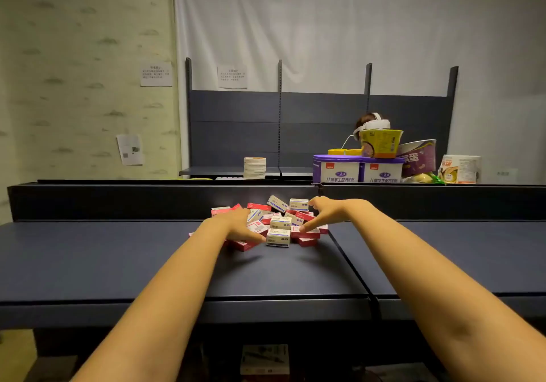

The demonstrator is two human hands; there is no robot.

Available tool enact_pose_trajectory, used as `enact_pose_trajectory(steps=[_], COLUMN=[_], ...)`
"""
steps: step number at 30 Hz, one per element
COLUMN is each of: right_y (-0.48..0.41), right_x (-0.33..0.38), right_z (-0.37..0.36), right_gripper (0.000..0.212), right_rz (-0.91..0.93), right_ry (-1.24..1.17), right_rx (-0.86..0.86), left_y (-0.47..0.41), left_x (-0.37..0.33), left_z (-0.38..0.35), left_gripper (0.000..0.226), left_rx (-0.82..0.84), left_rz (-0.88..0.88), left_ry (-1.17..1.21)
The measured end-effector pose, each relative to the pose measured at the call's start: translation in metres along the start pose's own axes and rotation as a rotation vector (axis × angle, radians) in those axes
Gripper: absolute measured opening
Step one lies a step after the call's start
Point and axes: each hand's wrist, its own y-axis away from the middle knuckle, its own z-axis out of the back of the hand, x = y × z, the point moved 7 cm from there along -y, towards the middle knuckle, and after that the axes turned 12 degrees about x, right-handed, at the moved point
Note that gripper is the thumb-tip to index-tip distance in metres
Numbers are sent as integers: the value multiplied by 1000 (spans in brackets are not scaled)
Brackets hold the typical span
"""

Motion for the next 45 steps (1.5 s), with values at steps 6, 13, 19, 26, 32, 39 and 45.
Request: enact_pose_trajectory(steps=[6, 13, 19, 26, 32, 39, 45], right_y=[-6, -21, -24, -30, -37, -35, -31], right_x=[-8, -14, -18, -23, -22, -30, -53], right_z=[-5, -14, -19, -24, -29, -27, -27], right_gripper=[88, 87, 86, 83, 58, 43, 34], right_rz=[-20, -19, -1, 35, 71, 126, 171], right_ry=[-22, -37, -55, -102, -118, -196, -324], right_rx=[6, 20, 18, 30, 41, -11, -56], left_y=[-12, -24, -23, -16, -9, 3, -2], left_x=[6, 15, 16, 16, 13, -8, -19], left_z=[-5, -5, -4, 6, 18, 13, 2], left_gripper=[86, 85, 65, 45, 49, 50, 52], left_rx=[-76, -138, -269, -396, -398, -360, -349], left_rz=[14, 71, 57, -35, -121, -228, -291], left_ry=[-141, -251, -254, -47, 260, 261, 293])
